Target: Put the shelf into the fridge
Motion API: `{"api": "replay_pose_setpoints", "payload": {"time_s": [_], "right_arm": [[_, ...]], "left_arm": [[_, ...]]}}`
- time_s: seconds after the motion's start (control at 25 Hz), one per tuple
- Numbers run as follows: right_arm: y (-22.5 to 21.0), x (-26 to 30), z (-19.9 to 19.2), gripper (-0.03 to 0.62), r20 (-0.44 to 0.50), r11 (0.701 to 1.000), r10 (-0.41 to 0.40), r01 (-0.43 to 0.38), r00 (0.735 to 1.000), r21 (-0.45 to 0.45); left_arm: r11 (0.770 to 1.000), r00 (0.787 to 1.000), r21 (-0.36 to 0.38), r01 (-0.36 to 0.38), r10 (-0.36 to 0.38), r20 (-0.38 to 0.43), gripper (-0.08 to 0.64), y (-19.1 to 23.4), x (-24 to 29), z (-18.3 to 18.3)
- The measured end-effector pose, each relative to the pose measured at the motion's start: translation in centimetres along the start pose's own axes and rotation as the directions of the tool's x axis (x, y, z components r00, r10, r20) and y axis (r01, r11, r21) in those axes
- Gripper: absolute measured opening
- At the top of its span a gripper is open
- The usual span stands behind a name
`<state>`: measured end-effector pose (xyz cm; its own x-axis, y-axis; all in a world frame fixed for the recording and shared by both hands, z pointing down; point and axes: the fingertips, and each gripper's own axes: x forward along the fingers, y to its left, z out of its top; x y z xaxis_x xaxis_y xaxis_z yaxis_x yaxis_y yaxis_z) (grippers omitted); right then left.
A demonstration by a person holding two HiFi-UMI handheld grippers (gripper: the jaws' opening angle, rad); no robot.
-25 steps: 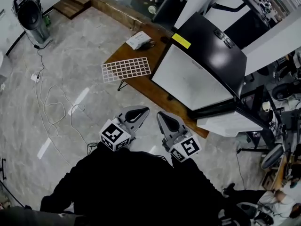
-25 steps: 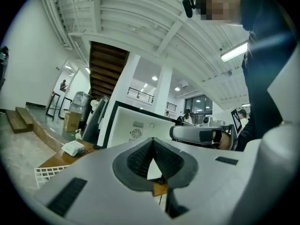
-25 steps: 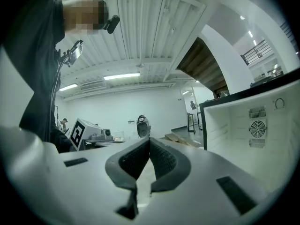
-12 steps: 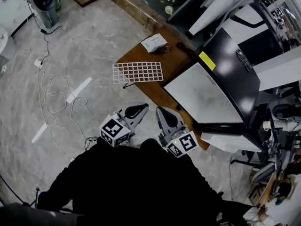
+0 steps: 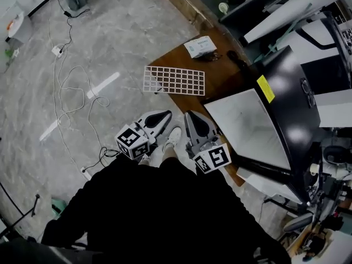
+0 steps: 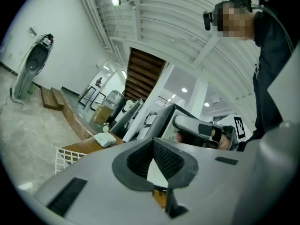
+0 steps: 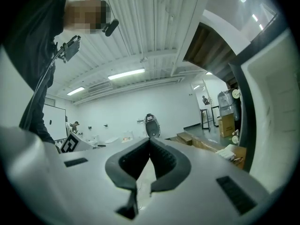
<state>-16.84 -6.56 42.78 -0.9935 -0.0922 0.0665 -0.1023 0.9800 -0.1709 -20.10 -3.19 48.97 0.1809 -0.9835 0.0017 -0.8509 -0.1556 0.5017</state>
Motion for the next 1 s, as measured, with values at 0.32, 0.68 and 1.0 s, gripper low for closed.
{"api": "replay_pose_setpoints", "payload": {"time_s": [0.32, 0.68, 1.0], "right_arm": [[-2.8, 5.1, -4.4, 0.006, -0.064, 0.990, 0.136, -0.133, 0.989, 0.047], [-4.2, 10.4, -11.1, 0.006, -0.099, 0.971, 0.218, -0.205, 0.971, 0.125], [-6.5, 12.5, -15.0, 0.006, -0.112, 0.965, 0.210, -0.188, 0.971, 0.180]], "left_arm": [[0.940, 0.981, -0.330, -0.087, 0.138, 0.133, 0.006, 8.6, 0.5, -4.1], [0.725, 0.875, -0.680, -0.109, 0.394, 0.280, 0.008, 19.5, -1.3, -12.2], [0.632, 0.845, -0.768, -0.104, 0.464, 0.268, 0.120, 24.2, -1.3, -18.9]]}}
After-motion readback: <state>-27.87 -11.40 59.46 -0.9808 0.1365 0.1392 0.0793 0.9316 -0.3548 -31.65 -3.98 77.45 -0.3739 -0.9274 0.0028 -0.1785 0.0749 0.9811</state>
